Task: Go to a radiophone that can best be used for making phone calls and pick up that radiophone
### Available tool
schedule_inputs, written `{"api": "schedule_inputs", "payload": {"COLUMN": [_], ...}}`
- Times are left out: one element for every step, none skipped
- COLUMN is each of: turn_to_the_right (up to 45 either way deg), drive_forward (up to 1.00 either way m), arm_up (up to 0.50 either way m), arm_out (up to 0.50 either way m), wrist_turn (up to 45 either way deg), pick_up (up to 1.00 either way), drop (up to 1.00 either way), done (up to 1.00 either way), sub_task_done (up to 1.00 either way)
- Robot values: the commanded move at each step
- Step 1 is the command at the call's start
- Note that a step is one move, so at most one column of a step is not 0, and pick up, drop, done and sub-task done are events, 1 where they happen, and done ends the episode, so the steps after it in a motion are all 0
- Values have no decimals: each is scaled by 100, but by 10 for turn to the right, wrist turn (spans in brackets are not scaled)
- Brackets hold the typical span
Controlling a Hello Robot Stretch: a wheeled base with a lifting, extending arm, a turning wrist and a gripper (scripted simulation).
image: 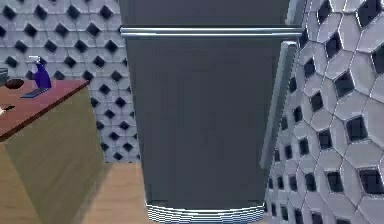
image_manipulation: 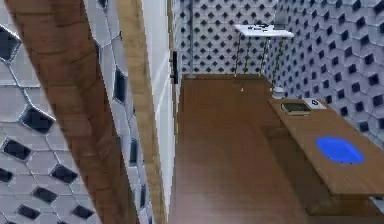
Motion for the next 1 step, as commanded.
{"api": "schedule_inputs", "payload": {"turn_to_the_right": [-300], "drive_forward": [0], "arm_up": [0], "arm_out": [0], "wrist_turn": [0], "pick_up": [0], "drop": [0], "done": [0], "sub_task_done": [0]}}
